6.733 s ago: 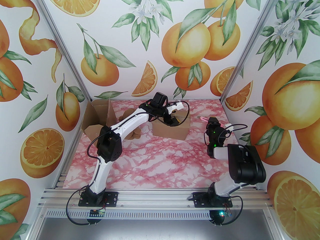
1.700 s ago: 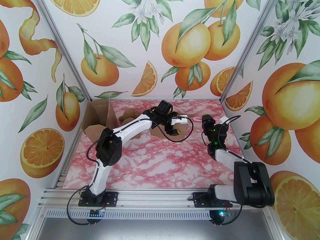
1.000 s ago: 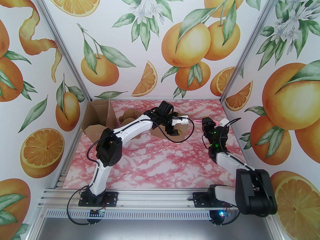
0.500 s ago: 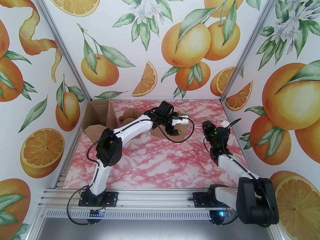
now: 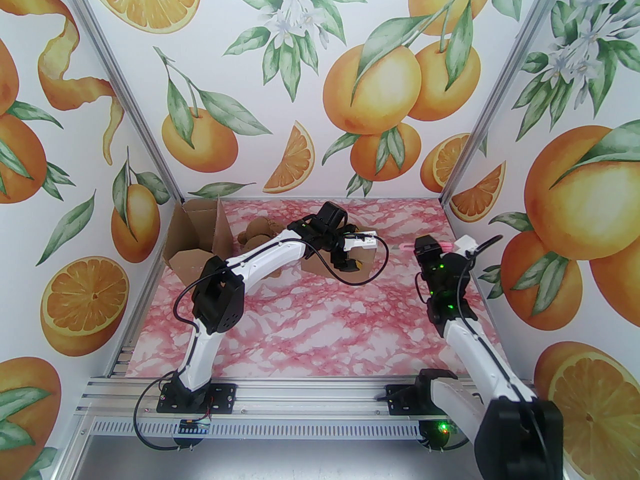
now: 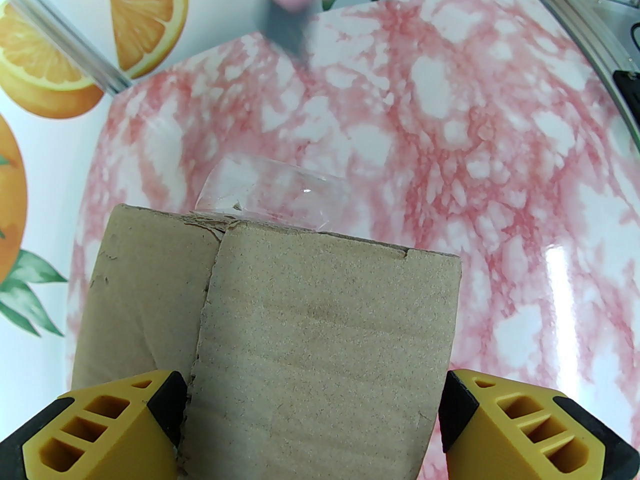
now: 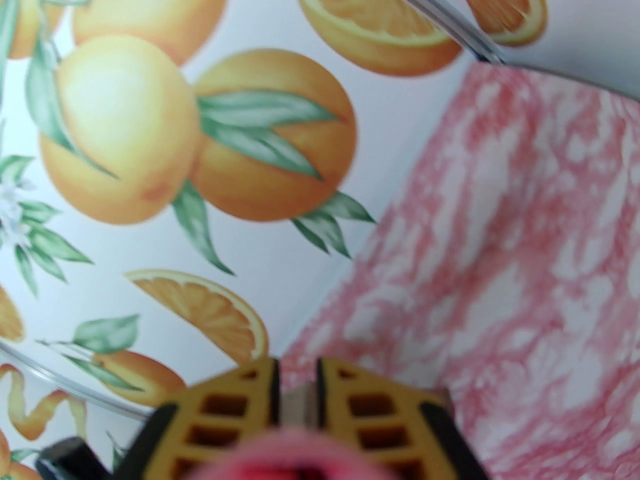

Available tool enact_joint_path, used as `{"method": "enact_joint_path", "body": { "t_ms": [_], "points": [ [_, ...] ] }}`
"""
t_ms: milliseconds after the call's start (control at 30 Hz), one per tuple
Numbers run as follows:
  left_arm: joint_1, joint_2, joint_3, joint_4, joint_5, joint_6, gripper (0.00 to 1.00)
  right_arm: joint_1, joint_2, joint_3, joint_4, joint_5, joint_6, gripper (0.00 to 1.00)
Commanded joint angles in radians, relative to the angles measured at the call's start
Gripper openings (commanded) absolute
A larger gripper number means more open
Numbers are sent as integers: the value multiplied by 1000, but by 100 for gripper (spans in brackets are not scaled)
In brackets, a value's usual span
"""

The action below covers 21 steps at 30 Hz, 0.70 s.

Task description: Unpack the express box

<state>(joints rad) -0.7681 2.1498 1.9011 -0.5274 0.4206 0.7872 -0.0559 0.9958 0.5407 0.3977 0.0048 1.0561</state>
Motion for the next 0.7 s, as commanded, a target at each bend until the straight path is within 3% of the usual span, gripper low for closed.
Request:
{"method": "enact_joint_path", "body": {
  "t_ms": [0,300,667],
  "points": [
    [4,-20,-15,-34,7,-14,86,-5,49,11,30,10,4,0],
    [-1,-18,-15,-32,8,-17,86,25,245,13,315,-57,100,0],
    [-6,-15,-7,-25,-13,-27,87,32,343,12,411,-74,153,0]
  ]
}}
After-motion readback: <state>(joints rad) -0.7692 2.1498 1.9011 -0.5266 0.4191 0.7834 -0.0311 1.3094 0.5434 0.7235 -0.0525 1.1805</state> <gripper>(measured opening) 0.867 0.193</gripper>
